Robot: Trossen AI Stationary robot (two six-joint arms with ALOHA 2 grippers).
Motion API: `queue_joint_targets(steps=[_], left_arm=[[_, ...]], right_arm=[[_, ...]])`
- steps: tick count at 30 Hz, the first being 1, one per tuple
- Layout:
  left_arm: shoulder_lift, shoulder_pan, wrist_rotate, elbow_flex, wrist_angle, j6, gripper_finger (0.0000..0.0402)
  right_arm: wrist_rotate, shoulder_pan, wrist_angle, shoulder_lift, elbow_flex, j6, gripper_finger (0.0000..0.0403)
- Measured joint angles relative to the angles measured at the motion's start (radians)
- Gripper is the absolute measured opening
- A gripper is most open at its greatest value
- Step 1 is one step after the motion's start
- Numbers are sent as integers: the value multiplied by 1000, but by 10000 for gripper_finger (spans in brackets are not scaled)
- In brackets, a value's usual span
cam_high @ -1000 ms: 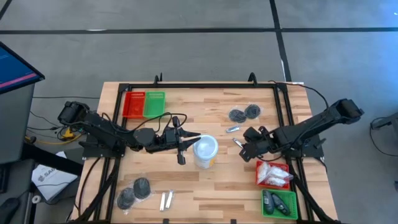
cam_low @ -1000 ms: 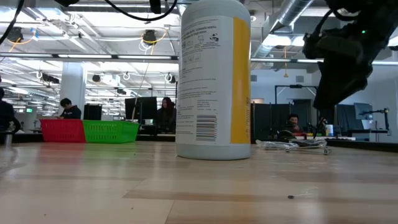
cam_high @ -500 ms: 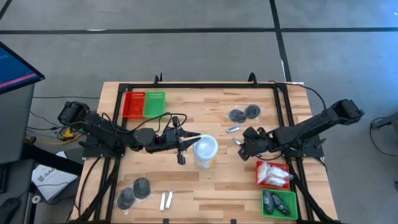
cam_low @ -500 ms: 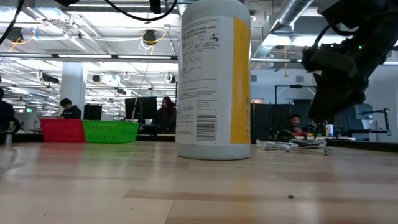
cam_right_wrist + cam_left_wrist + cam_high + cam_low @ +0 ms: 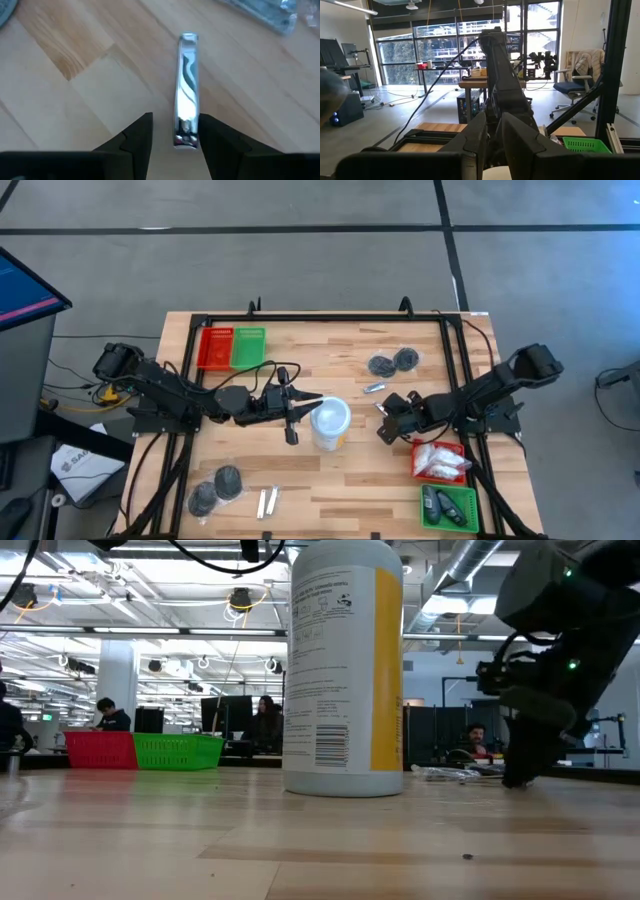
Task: Pick & Place Travel size toiletries
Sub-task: Put the silver nail clipper into the top red basket
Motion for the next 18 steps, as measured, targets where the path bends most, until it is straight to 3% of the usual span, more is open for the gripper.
queue_joint_targets(steps=[7, 18], left_arm=[[0, 0, 0, 0, 0, 0, 53], [0, 0, 0, -2, 0, 0, 53]], right_arm=[[21, 1, 32, 60, 8, -6, 146], [6, 0, 21, 50, 5, -11, 94]])
